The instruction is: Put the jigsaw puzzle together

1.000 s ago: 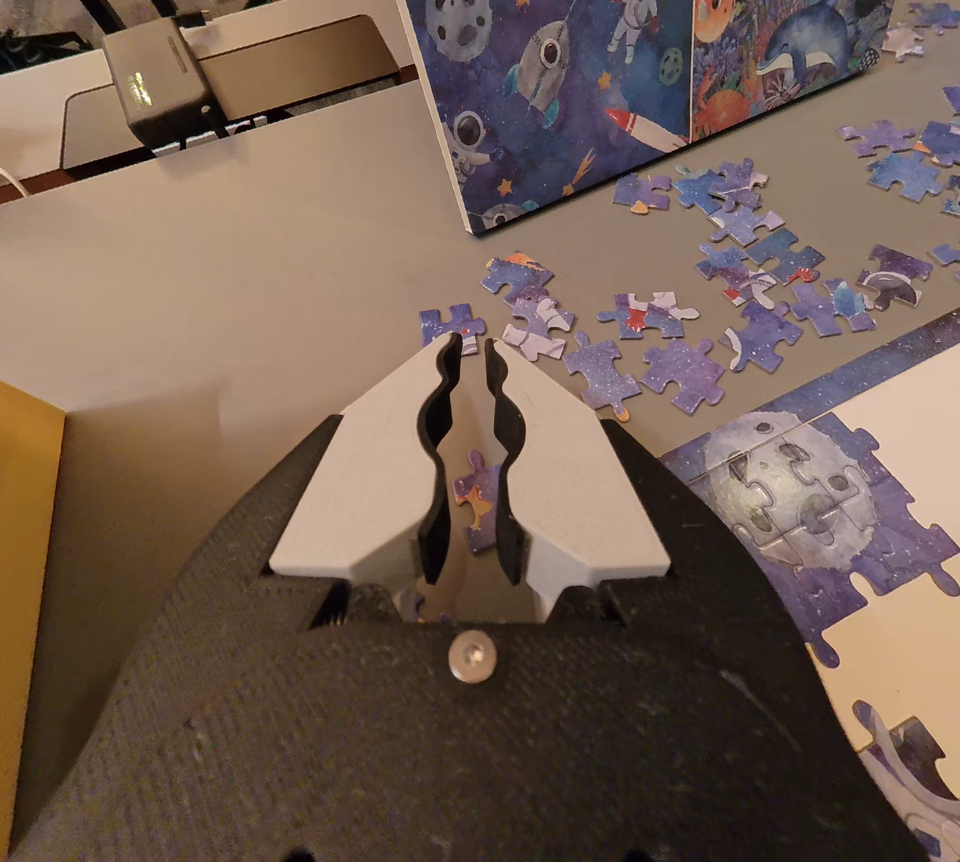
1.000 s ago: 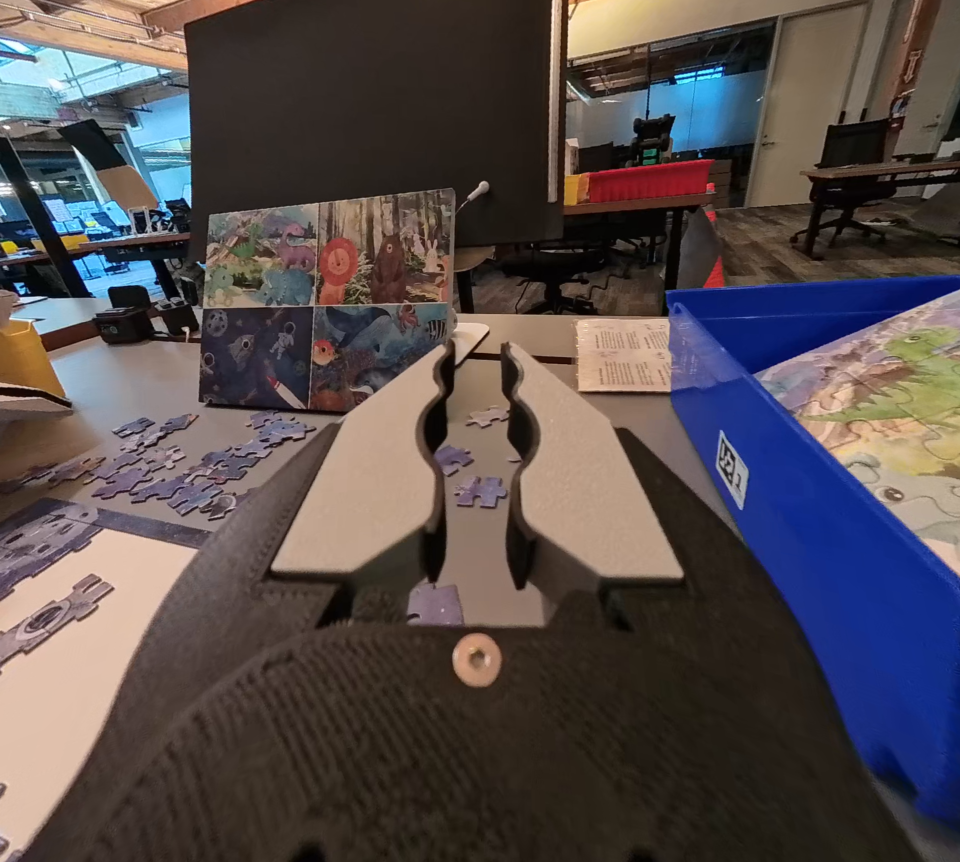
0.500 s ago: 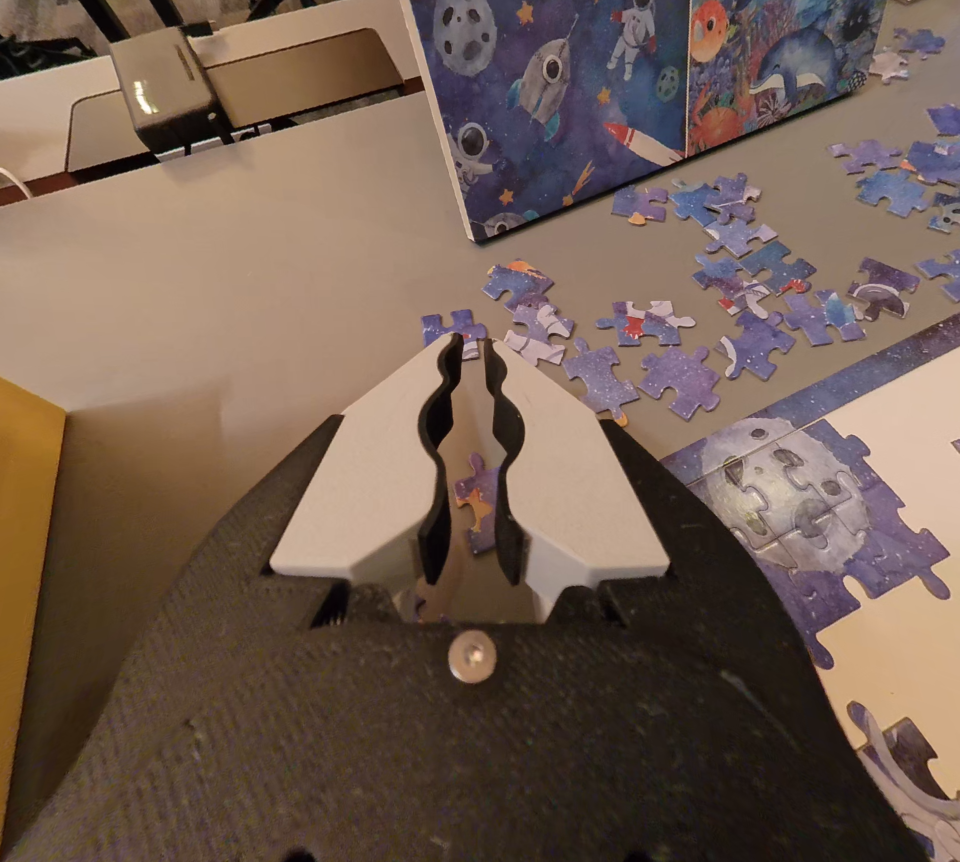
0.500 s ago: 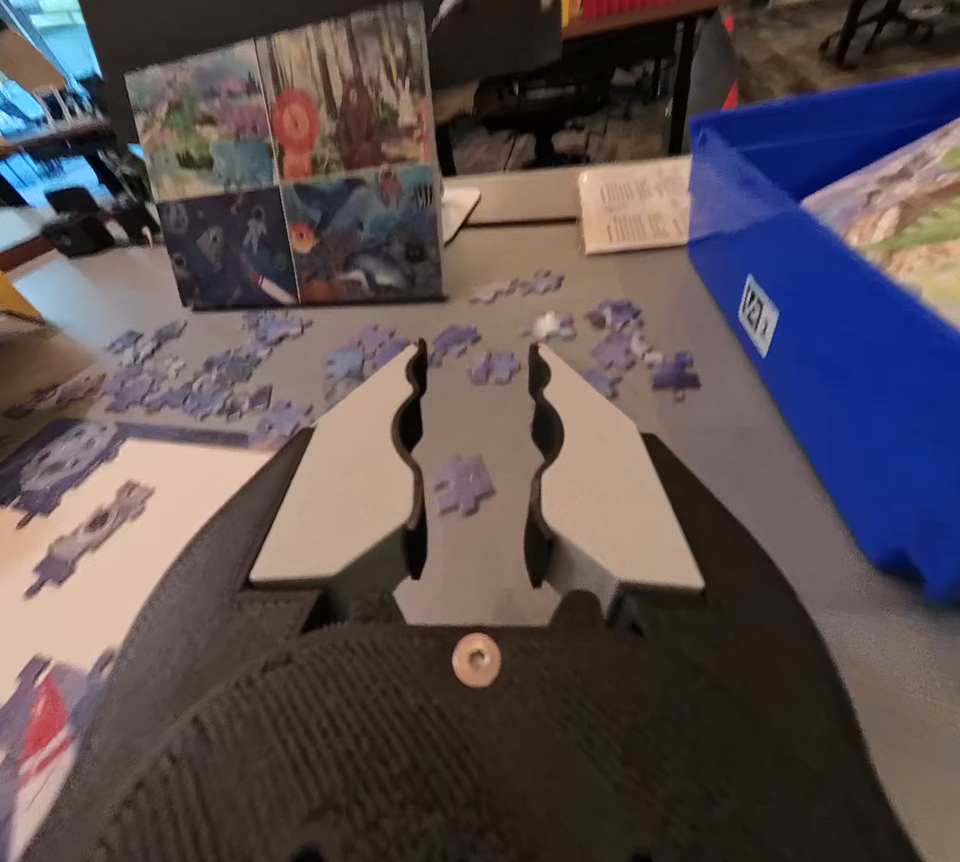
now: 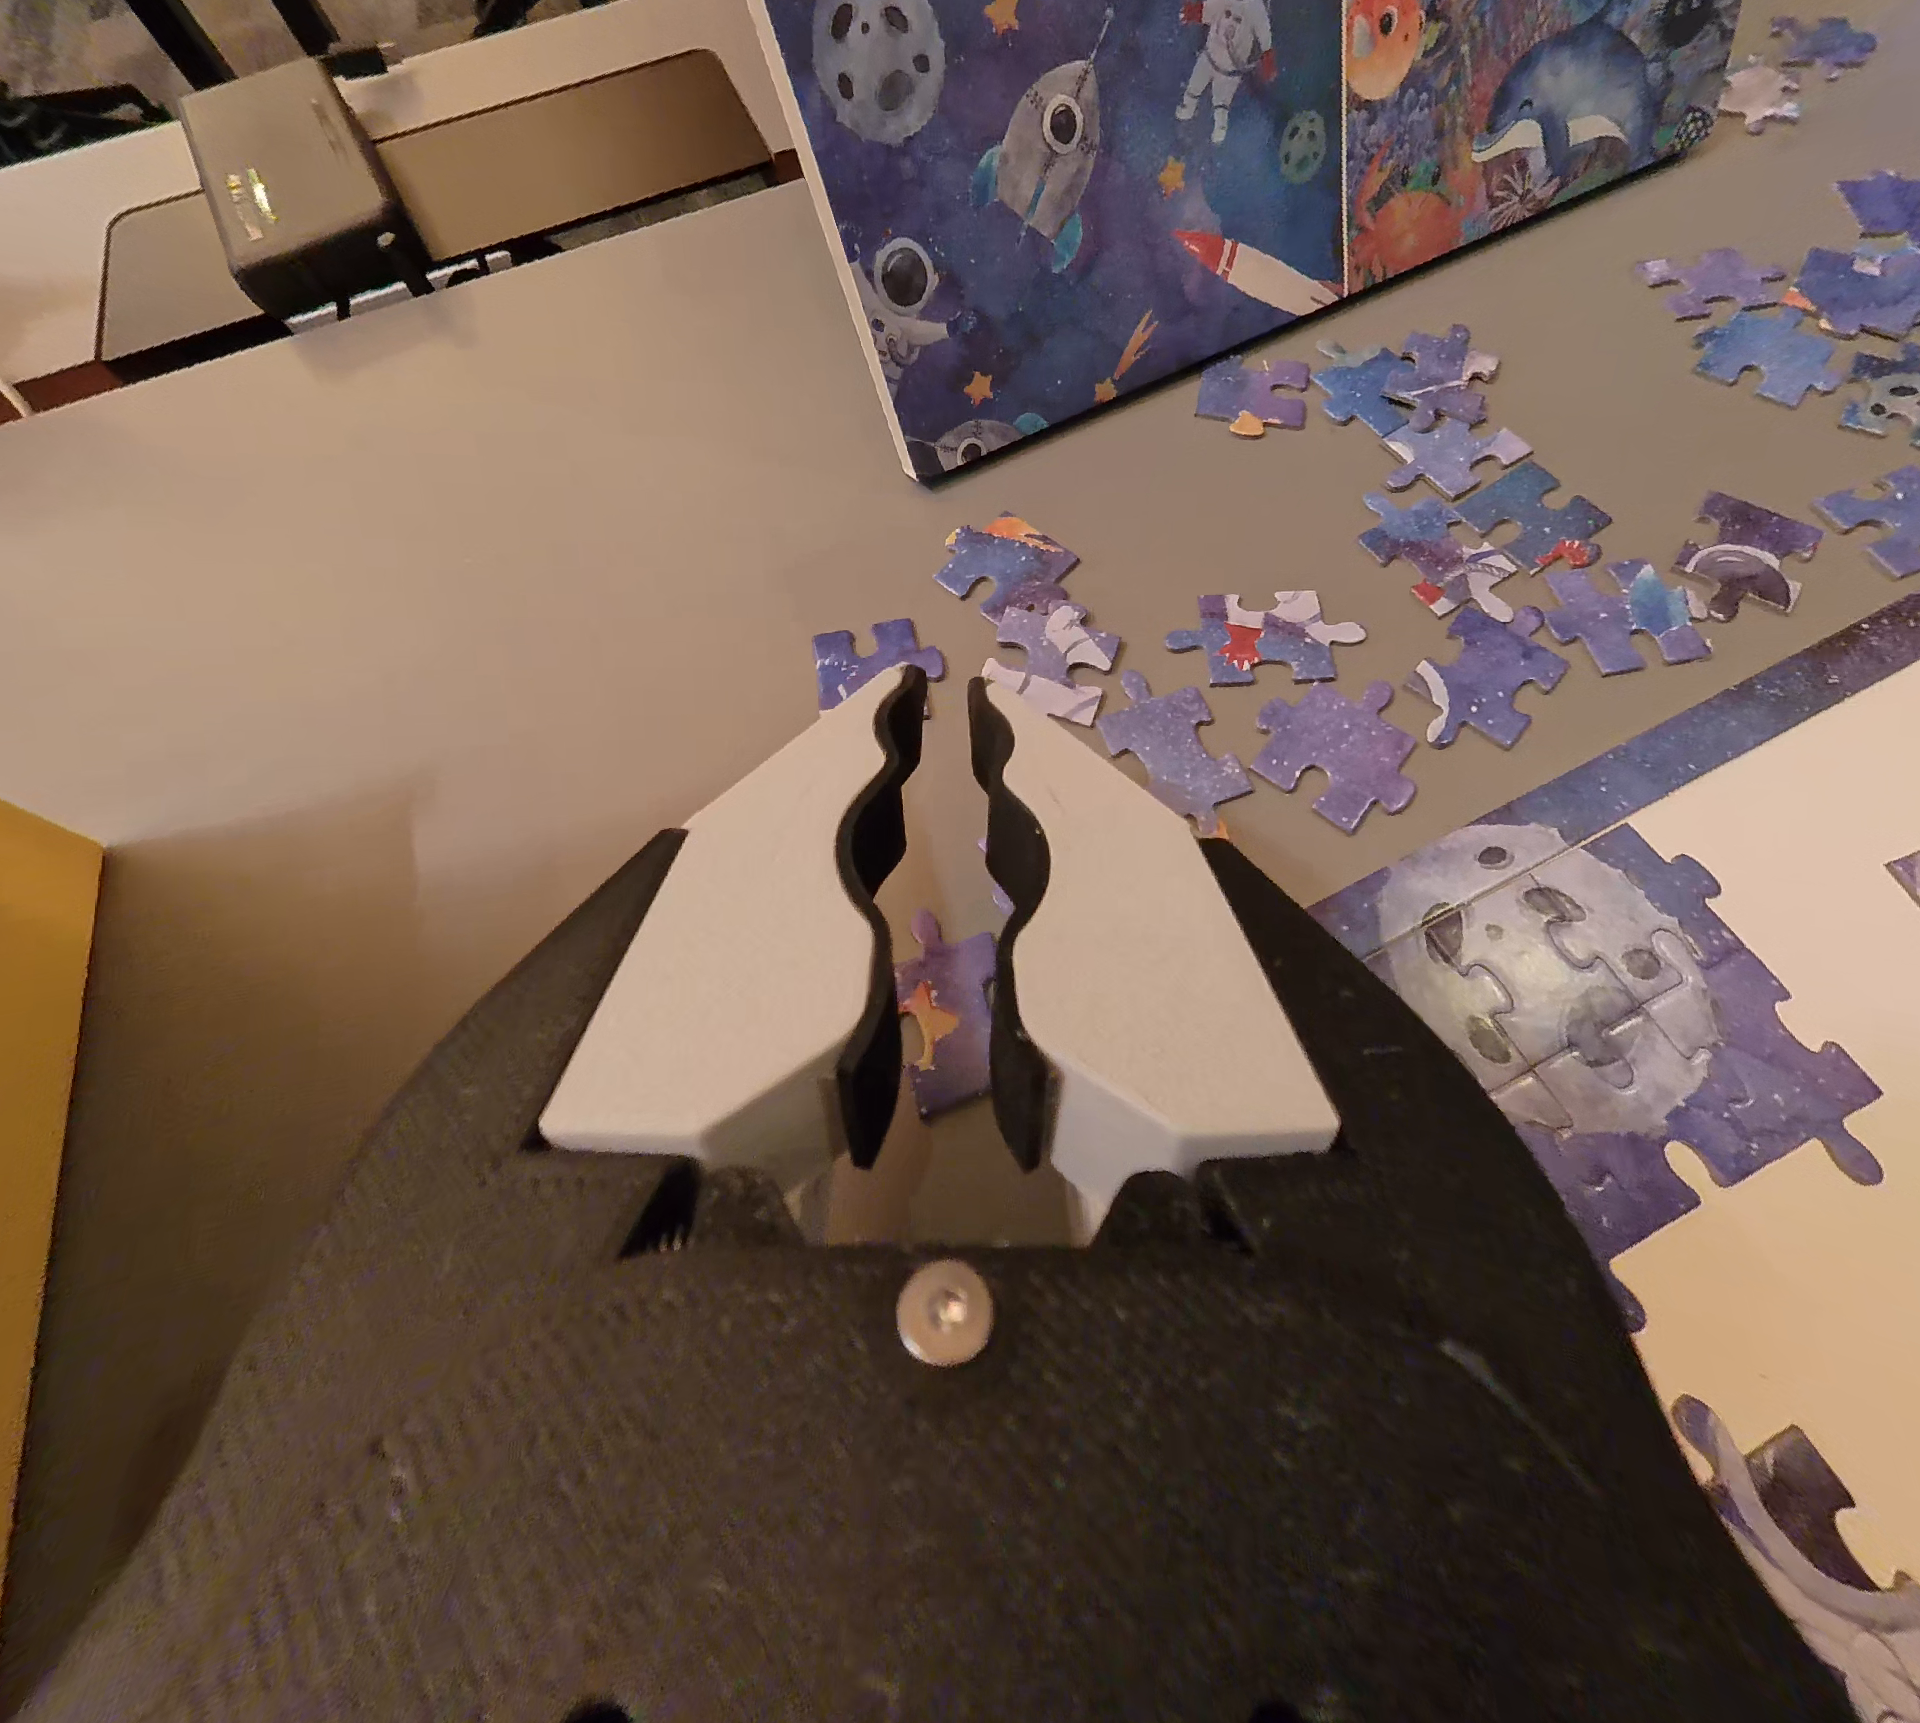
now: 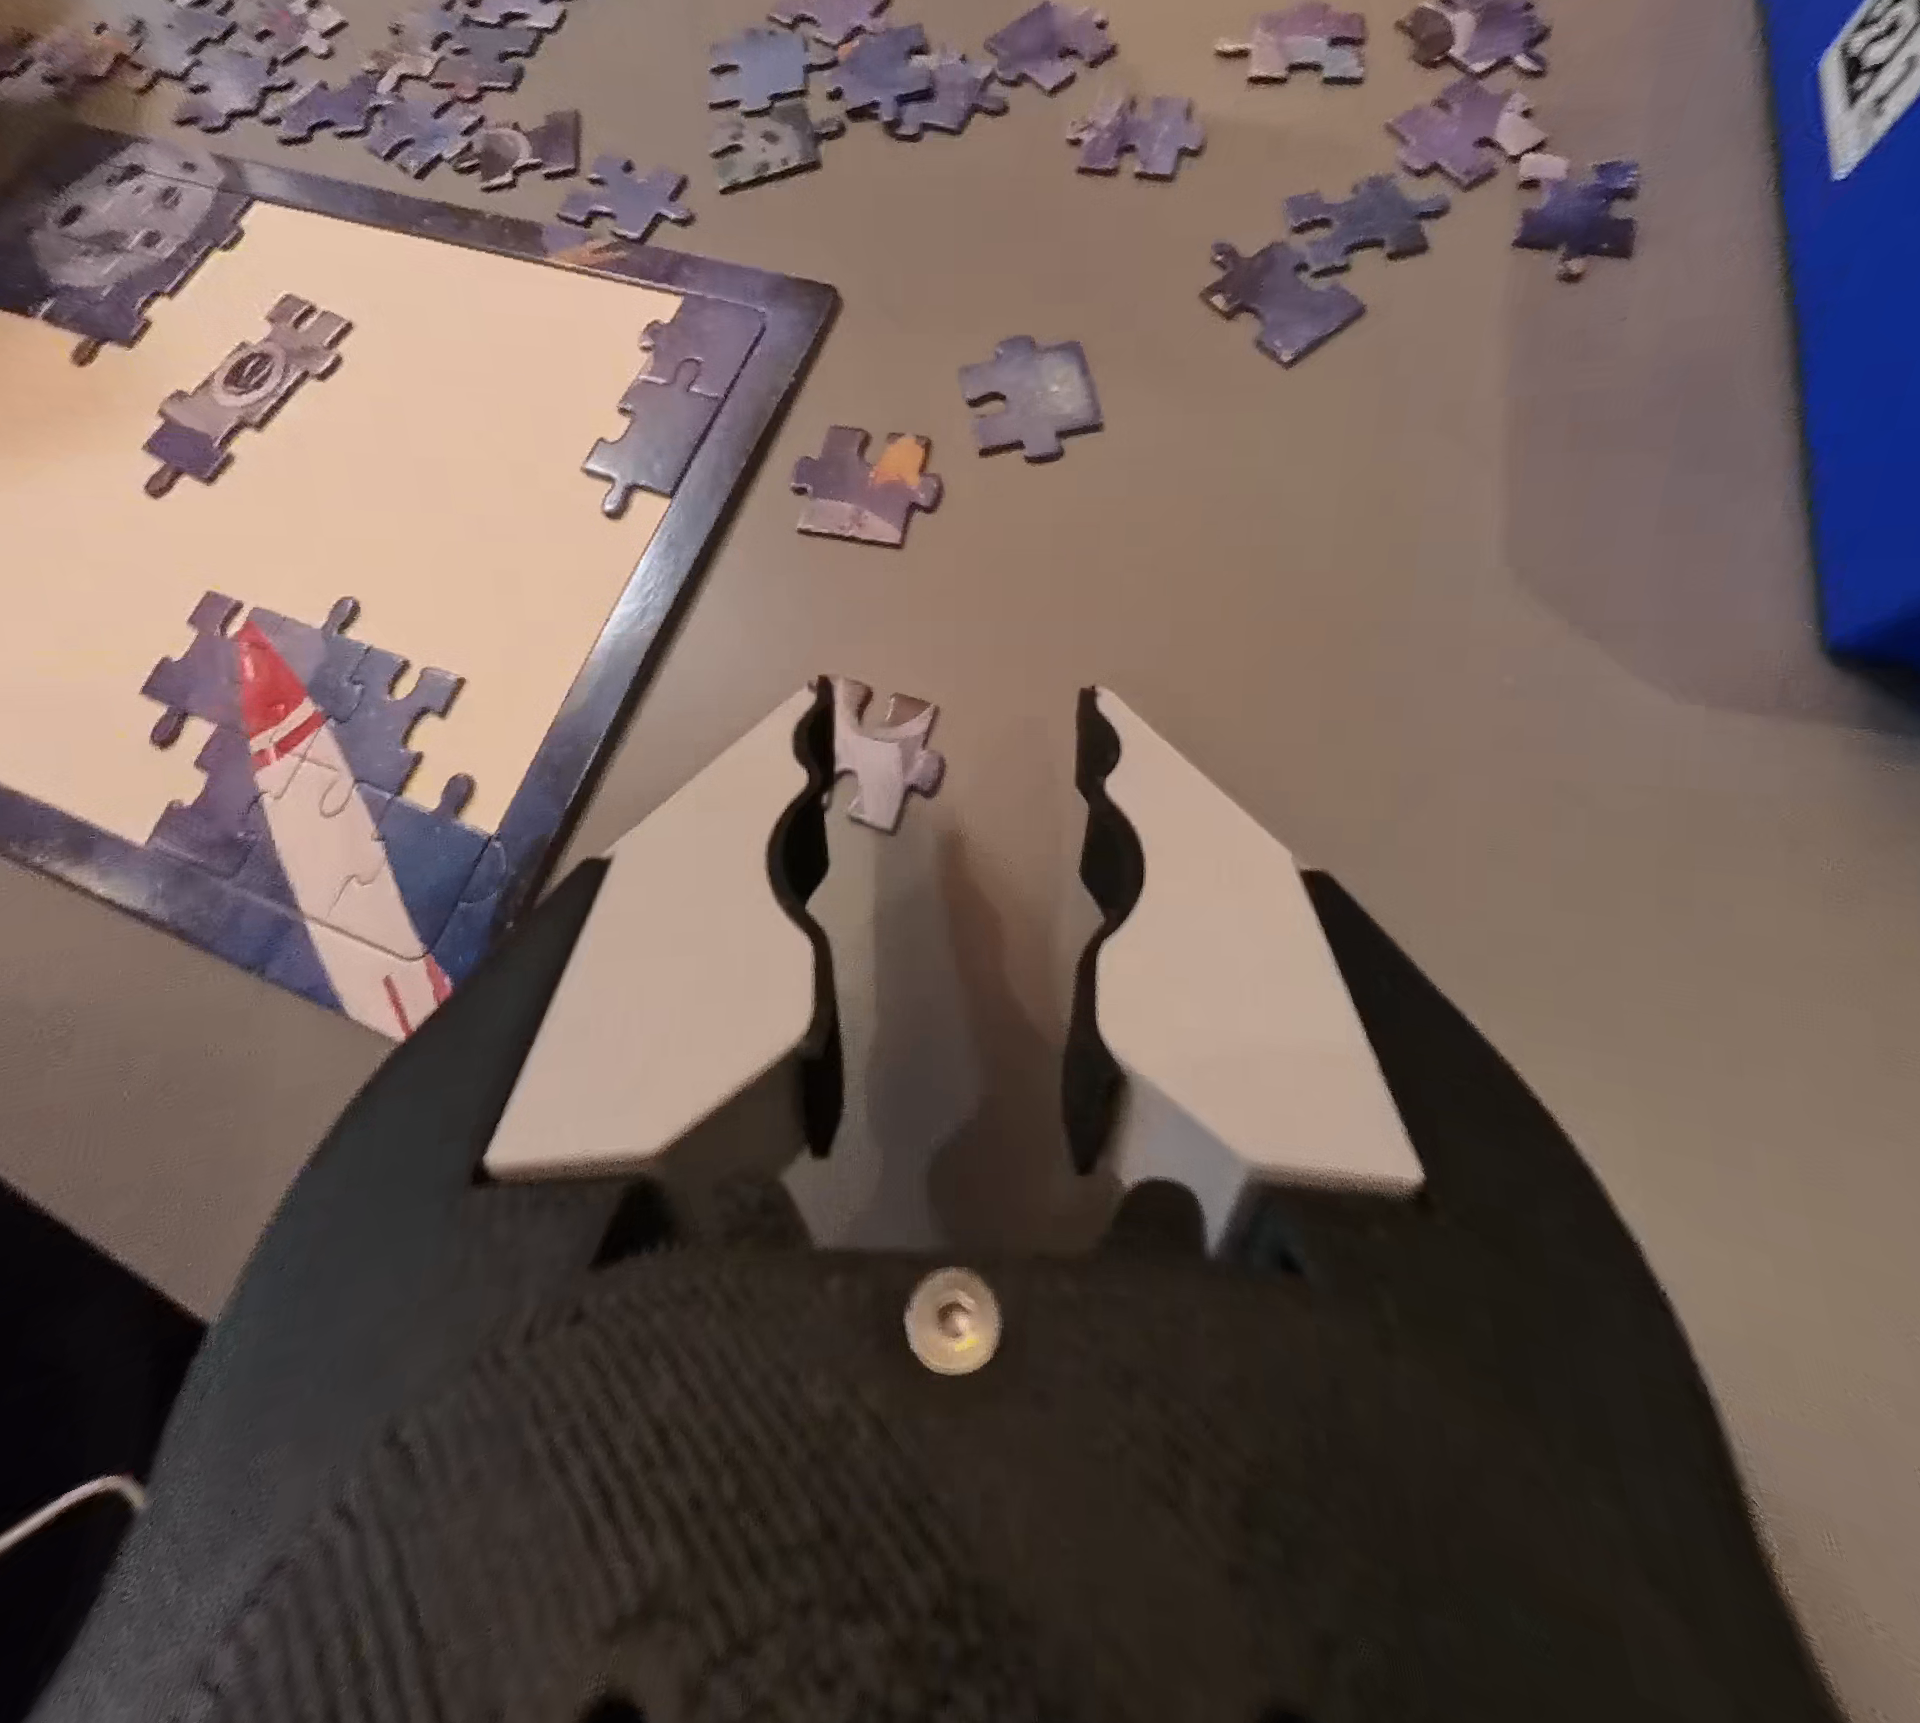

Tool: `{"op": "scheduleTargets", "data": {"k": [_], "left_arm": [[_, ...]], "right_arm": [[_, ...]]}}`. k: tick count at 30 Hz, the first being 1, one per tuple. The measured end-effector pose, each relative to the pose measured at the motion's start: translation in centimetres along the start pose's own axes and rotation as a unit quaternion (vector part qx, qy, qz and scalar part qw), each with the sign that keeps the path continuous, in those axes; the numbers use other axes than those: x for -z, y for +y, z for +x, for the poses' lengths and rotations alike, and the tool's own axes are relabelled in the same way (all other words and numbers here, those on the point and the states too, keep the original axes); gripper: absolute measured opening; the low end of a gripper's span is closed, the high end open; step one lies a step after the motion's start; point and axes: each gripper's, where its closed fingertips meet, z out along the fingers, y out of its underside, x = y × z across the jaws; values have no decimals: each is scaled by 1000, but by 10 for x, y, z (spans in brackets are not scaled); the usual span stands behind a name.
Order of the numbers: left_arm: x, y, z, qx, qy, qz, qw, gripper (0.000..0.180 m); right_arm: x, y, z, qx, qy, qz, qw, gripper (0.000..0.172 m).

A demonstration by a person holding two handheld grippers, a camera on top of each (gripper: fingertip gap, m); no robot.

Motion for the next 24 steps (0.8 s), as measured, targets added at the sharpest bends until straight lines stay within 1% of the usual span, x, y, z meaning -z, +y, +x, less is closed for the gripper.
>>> {"op": "scheduleTargets", "data": {"k": [5, 7, 11, 13, 15, 17, 18, 21, 24], "left_arm": [[0, -1, 1, 0, 3, 1, 1000, 7], [1, -1, 2, 0, 4, 2, 1000, 7], [0, -1, 1, 2, 4, 2, 1000, 7], [0, -1, 1, 3, 5, 1, 1000, 7], [0, 0, 1, 2, 5, 0, 1000, 7], [0, 0, 2, 1, 4, -1, 1000, 7], [-1, 0, 2, 0, 4, -1, 1000, 7], [-1, 1, 2, 0, 4, -1, 1000, 7], [-1, 1, 1, 1, 4, -1, 1000, 7]], "right_arm": [[-4, 22, 1, 26, 2, -54, 998, 49], [-6, 25, 1, 24, -1, -55, 998, 49], [-7, 24, 4, 22, 1, -51, 998, 44], [-6, 25, 4, 31, 5, -51, 998, 35], [-7, 25, -1, 22, -9, -52, 998, 21], [-9, 24, -5, 20, -19, -51, 998, 10], [-9, 24, -5, 21, -20, -51, 998, 7], [-9, 24, -4, 28, -10, -55, 998, 7], [-6, 22, 0, 37, 5, -57, 998, 15]]}}
